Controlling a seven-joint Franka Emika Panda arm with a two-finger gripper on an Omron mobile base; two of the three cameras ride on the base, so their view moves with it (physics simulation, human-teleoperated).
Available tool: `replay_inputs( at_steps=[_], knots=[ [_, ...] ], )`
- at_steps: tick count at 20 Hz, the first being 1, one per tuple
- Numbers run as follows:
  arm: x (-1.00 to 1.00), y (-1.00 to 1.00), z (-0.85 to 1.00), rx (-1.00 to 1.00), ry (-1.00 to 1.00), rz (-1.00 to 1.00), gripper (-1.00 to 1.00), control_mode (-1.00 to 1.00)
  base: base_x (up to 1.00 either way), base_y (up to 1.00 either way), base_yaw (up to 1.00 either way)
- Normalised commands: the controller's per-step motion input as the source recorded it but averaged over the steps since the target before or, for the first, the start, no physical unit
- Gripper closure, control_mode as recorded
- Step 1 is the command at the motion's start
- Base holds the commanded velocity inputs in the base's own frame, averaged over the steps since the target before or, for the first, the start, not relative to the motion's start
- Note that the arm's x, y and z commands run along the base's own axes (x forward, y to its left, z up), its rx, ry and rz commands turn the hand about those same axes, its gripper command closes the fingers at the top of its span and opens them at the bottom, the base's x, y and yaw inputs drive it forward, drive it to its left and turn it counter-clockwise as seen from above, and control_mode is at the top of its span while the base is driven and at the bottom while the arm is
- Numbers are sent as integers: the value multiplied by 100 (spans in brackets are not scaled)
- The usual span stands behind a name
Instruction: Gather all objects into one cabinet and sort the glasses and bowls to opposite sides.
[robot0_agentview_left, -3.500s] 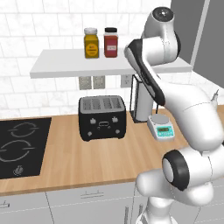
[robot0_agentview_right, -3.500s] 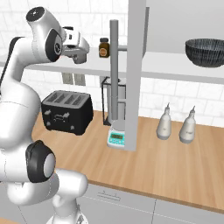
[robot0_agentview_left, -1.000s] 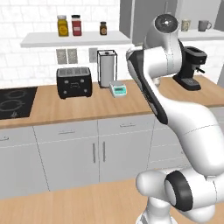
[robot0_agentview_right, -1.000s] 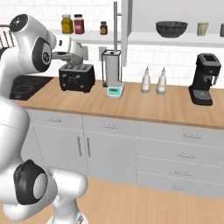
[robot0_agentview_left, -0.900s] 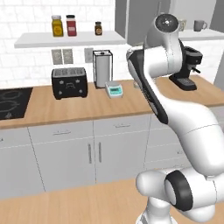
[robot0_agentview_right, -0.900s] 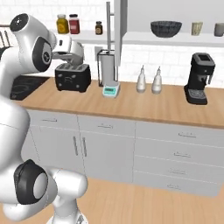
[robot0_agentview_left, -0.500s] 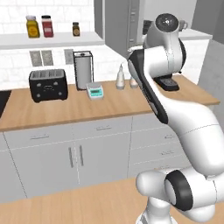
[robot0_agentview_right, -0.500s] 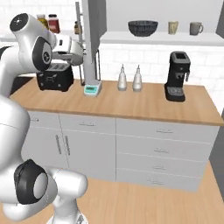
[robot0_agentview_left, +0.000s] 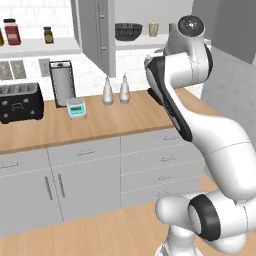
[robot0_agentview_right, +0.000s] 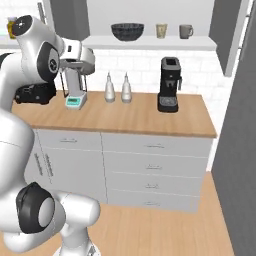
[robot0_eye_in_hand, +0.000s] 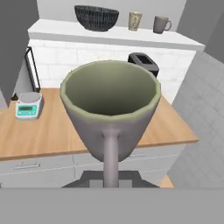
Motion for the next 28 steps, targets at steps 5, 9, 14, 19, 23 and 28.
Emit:
replay_inputs(
  at_steps=[5, 9, 14, 19, 23, 28],
  knots=[
    [0, 0, 0, 0, 0, 0, 100, 100, 1, -58, -13],
    [0, 0, 0, 0, 0, 0, 100, 100, 9, -66, -14],
    [0, 0, 0, 0, 0, 0, 100, 100, 32, -39, -14],
    [0, 0, 0, 0, 0, 0, 100, 100, 62, -4, -12],
    [0, 0, 0, 0, 0, 0, 100, 100, 71, 0, -10],
    [0, 0, 0, 0, 0, 0, 100, 100, 89, 0, -9]
  ],
)
